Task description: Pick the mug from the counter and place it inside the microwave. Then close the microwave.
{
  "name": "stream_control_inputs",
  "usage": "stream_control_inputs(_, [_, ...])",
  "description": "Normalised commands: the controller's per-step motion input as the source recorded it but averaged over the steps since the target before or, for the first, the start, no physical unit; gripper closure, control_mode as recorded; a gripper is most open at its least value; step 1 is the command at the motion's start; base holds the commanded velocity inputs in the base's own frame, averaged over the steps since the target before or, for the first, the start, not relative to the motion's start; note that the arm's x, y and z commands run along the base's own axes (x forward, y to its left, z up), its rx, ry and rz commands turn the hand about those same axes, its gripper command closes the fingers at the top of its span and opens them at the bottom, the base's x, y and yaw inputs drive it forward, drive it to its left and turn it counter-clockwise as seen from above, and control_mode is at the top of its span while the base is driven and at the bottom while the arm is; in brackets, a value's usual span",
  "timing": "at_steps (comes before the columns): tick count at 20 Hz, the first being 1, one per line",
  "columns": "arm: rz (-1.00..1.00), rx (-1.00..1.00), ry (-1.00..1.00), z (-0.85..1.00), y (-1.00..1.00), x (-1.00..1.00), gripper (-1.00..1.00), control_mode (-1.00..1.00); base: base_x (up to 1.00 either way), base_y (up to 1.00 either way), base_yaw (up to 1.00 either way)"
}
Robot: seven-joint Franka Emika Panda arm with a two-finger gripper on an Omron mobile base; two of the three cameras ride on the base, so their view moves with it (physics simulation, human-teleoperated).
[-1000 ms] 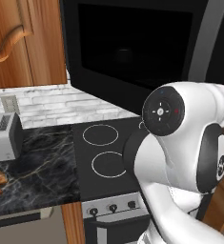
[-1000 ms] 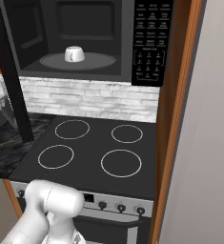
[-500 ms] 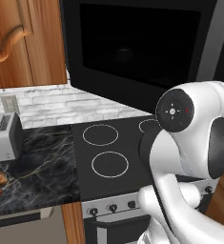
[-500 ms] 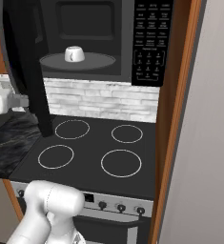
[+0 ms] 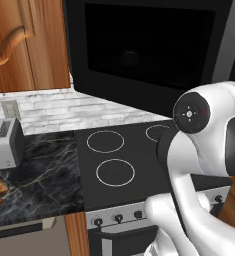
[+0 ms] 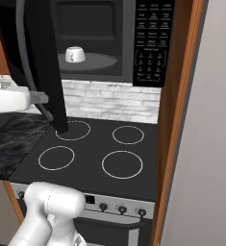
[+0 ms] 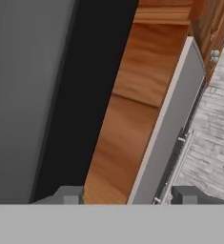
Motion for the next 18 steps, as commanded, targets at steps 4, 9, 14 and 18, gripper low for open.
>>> stream_control_inputs(4, [0.00, 0.00, 0.04, 0.30, 0.00, 0.41, -1.00, -1.00, 0.00, 0.00, 0.00])
stream_control_inputs(9, [0.00, 0.00, 0.03, 0.24, 0.00, 0.45, -1.00, -1.00, 0.00, 0.00, 0.00])
stream_control_inputs(14, [0.00, -0.01, 0.00, 0.00, 0.00, 0.67, -1.00, -1.00, 0.00, 0.00, 0.00])
stream_control_inputs(18, [-0.01, -0.01, 0.00, 0.00, 0.00, 0.54, -1.00, -1.00, 0.00, 0.00, 0.00])
